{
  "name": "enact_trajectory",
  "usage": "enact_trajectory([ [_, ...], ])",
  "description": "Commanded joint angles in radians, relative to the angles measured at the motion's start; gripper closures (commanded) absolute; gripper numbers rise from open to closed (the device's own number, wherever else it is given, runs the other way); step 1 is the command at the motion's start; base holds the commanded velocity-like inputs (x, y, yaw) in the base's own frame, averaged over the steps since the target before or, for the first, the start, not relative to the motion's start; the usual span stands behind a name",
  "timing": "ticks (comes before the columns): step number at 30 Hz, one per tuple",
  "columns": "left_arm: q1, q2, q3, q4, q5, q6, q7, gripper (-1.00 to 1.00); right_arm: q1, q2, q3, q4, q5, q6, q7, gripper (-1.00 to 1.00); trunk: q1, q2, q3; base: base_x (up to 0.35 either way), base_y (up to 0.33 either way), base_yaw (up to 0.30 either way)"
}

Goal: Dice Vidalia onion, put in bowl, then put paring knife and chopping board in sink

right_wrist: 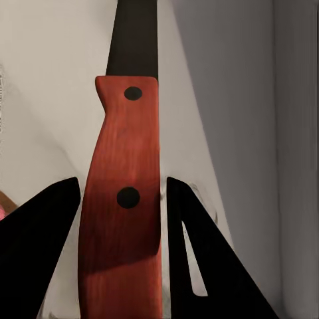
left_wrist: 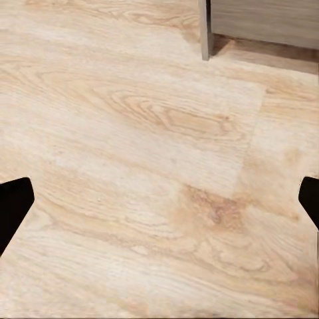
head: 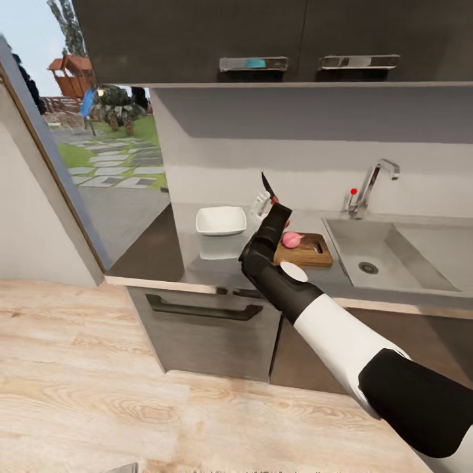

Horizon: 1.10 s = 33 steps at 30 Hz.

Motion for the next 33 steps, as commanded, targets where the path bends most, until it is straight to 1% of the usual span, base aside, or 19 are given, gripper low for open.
enact_trajectory([
  [1, -0.002, 0.0, 0.006, 0.004, 0.004, -0.001, -0.001, -1.0, -0.001, 0.0, 0.008, 0.001, -0.004, 0.006, -0.007, 1.0, 0.0, -0.001, -0.002, -0.147, -0.287, 0.18],
  [6, -0.002, 0.0, 0.007, 0.004, 0.01, 0.027, -0.001, -1.0, 0.0, 0.0, 0.036, 0.011, -0.004, 0.006, -0.009, 1.0, 0.0, -0.001, -0.009, -0.115, -0.3, 0.18],
  [7, -0.002, 0.0, 0.007, 0.004, 0.01, 0.239, -0.001, -1.0, 0.0, 0.0, 0.103, 0.016, -0.004, 0.006, -0.009, 1.0, 0.0, -0.001, -0.01, -0.093, -0.306, 0.18],
  [10, -0.002, 0.001, 0.007, 0.004, 0.011, 0.239, -0.001, -1.0, 0.0, 0.0, 0.117, 0.033, -0.004, 0.006, -0.009, 1.0, 0.0, -0.001, -0.014, -0.037, -0.313, 0.18],
  [17, -0.002, 0.002, 0.011, 0.004, 0.012, 0.239, 0.004, -1.0, 0.0, 0.0, 0.121, 0.042, -0.004, 0.006, -0.009, 1.0, 0.0, -0.001, -0.023, -0.004, -0.321, 0.18],
  [22, -0.002, 0.002, 0.012, 0.004, 0.015, 0.239, 0.005, -1.0, 0.002, 0.0, 0.149, 0.058, -0.005, 0.006, -0.009, 1.0, 0.0, -0.001, -0.029, 0.0, -0.327, 0.18],
  [24, -0.002, 0.002, 0.012, 0.004, 0.034, 0.239, 0.005, -1.0, 0.002, 0.0, 0.153, 0.063, -0.005, 0.006, -0.009, 1.0, 0.0, -0.001, -0.032, 0.0, -0.329, 0.18],
  [26, -0.002, 0.003, 0.012, 0.004, 0.08, 0.238, 0.004, -1.0, 0.002, 0.0, 0.156, 0.067, -0.006, 0.006, -0.009, 1.0, 0.0, -0.001, -0.034, 0.002, -0.33, 0.18],
  [28, -0.002, 0.005, 0.012, 0.004, 0.103, 0.238, 0.004, -1.0, 0.003, 0.0, 0.156, 0.069, -0.007, 0.006, -0.008, 1.0, 0.0, -0.001, -0.037, 0.043, -0.331, 0.18],
  [33, -0.002, 0.006, 0.012, 0.004, 0.112, 0.238, 0.004, -1.0, 0.007, 0.0, 0.156, 0.074, -0.007, 0.006, -0.008, 1.0, 0.0, -0.001, -0.043, 0.089, -0.332, 0.18],
])
